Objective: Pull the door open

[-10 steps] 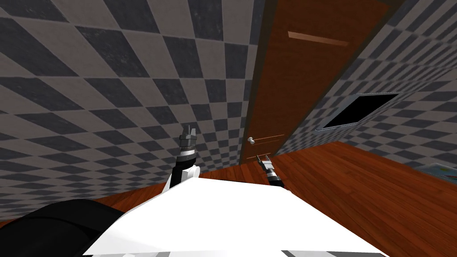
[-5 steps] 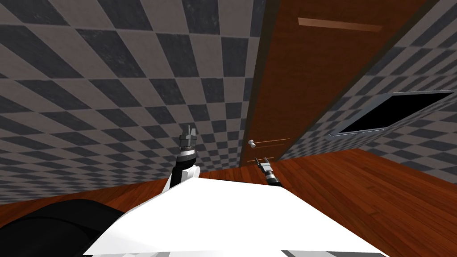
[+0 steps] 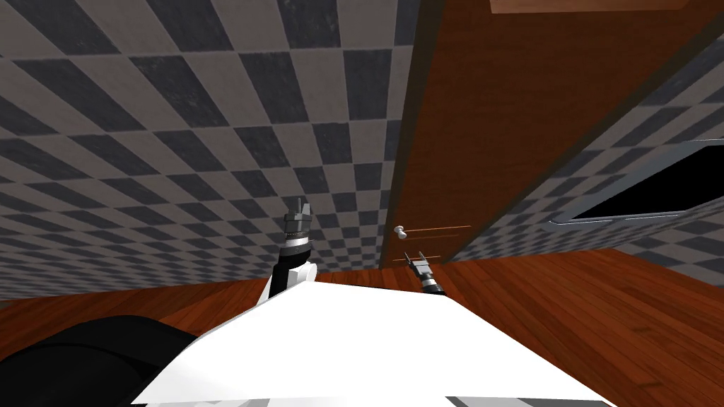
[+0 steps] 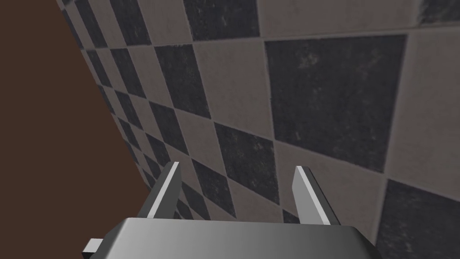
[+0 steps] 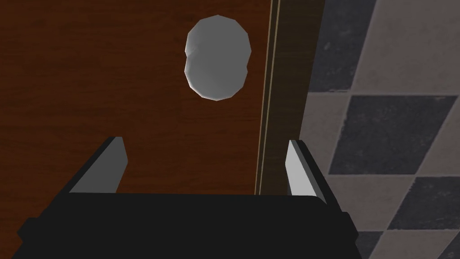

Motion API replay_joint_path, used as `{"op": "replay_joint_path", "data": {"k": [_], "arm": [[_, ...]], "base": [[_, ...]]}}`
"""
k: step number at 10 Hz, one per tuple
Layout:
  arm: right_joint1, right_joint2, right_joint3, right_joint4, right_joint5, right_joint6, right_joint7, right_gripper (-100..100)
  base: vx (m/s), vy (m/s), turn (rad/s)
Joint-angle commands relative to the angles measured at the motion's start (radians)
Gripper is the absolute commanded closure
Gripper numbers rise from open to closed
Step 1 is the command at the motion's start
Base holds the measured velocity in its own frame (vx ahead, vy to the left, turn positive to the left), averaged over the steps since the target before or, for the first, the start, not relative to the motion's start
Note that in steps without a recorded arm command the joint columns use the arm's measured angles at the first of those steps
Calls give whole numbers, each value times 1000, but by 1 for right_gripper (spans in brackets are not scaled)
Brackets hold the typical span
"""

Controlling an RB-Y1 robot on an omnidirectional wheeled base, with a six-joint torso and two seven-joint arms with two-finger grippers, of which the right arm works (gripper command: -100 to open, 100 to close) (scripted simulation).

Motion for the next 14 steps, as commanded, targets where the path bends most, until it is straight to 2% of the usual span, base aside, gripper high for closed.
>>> {"op": "replay_joint_path", "data": {"k": [1, 5, 7, 8, 9, 14], "arm": [[8, -17, -14, 13, -12, -14, -3, -100], [-7, -89, -87, 121, -74, -74, -7, -100], [-12, -106, -107, 149, -92, -91, -9, -100], [5, -92, -94, 139, -82, -86, -10, -100], [5, -92, -94, 139, -82, -86, -10, 100], [5, -92, -94, 139, -82, -86, -10, 100]], "base": [[156, 127, 185], [198, 121, 214], [131, 5, 90], [19, 29, 4], [-22, 1, -30], [-4, -8, 1]]}}
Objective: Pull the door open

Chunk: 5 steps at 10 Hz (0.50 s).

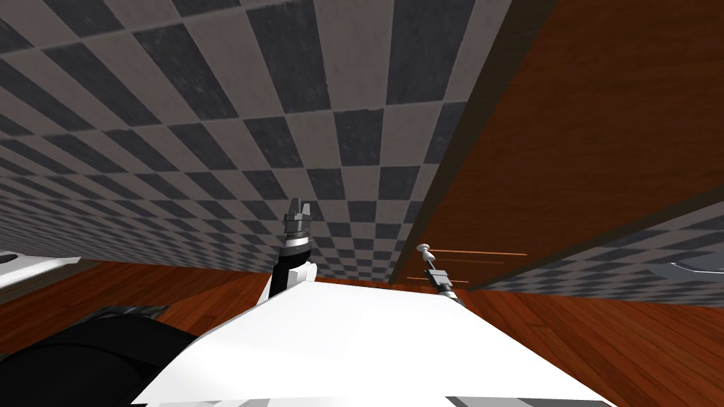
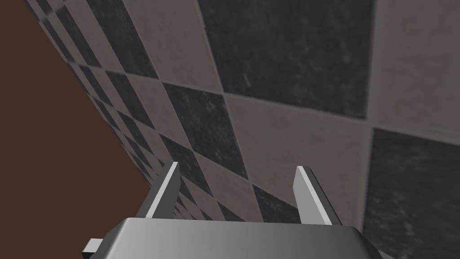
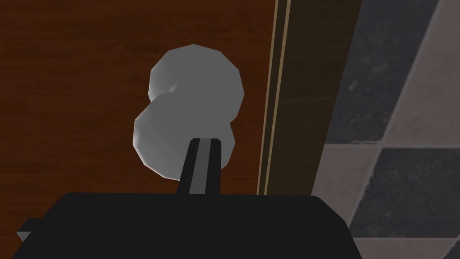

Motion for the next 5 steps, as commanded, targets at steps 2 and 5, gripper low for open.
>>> {"op": "replay_joint_path", "data": {"k": [2, 5], "arm": [[13, -9, 0, -8, 2, -15, -7, -100], [28, -21, 0, -19, 4, -34, -17, -100]], "base": [[-143, -14, -47], [-202, -3, -37]]}}
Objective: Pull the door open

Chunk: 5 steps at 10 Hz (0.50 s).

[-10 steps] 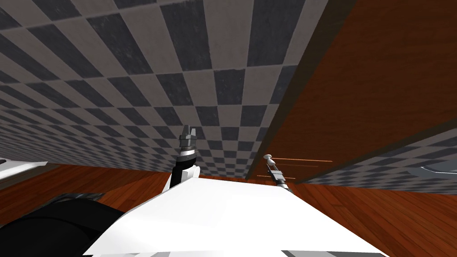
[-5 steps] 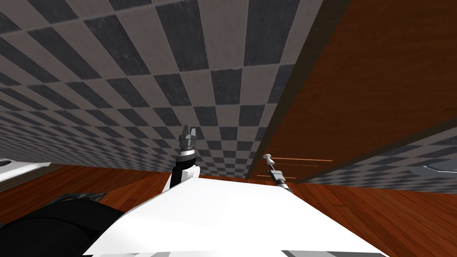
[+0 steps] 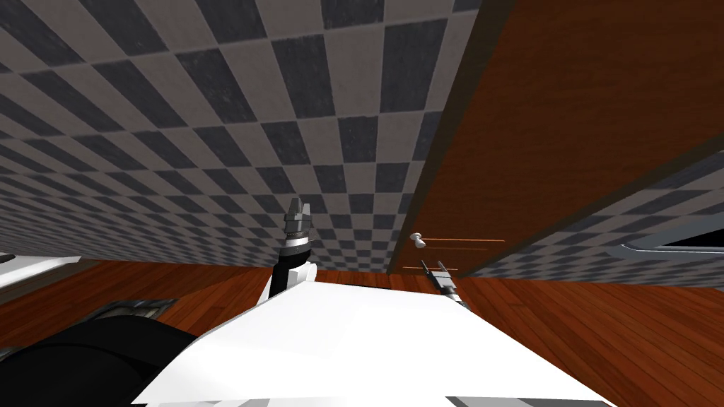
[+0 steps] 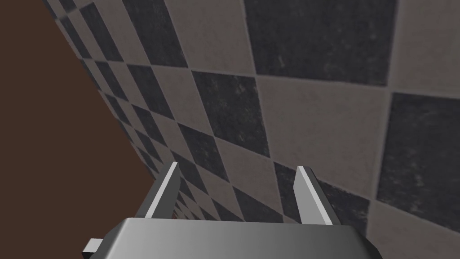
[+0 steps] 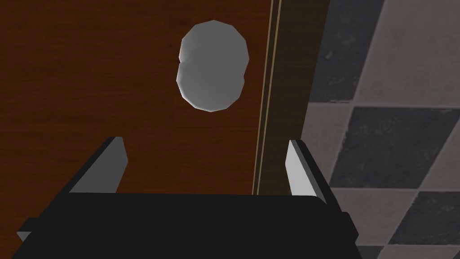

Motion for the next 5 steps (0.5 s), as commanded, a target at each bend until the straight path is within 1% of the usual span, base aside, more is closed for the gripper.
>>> {"op": "replay_joint_path", "data": {"k": [1, 2, 3, 5], "arm": [[10, -6, 0, -7, 1, -10, -6, -100], [6, -4, 0, -3, 1, -6, -3, -100], [-1, -3, -13, 9, -4, -8, 2, -100], [-11, -2, -27, 21, -9, -7, 9, -100]], "base": [[-187, -8, -29], [-82, 3, -10], [96, 3, 116], [192, -1, 100]]}}
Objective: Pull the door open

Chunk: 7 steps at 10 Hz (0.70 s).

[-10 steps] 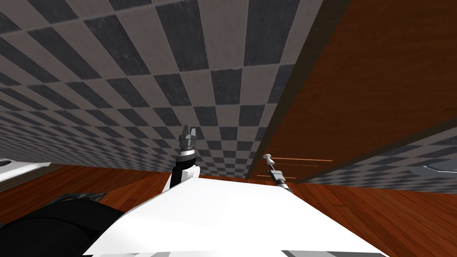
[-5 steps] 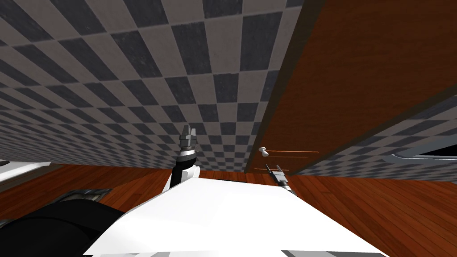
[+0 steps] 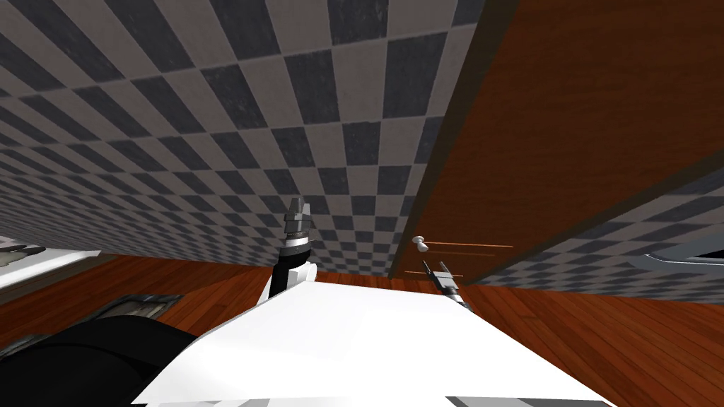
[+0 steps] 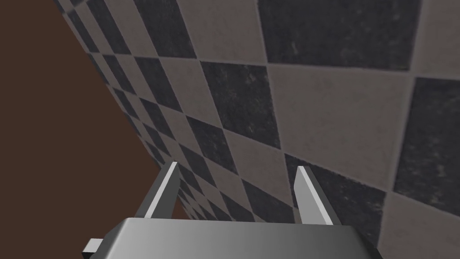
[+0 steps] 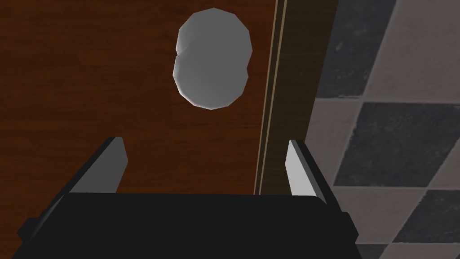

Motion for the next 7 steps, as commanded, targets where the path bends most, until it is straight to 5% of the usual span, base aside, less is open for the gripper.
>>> {"op": "replay_joint_path", "data": {"k": [1, 5, 6, 7], "arm": [[-10, 0, -16, 16, -6, -1, 7, -100], [-23, 2, -36, 33, -14, -1, 16, -100], [-23, 2, -36, 33, -14, -1, 16, 100], [-23, 2, -36, 33, -14, -1, 16, 100]], "base": [[223, 16, 142], [174, -5, 93], [-13, -4, -30], [-34, -8, -3]]}}
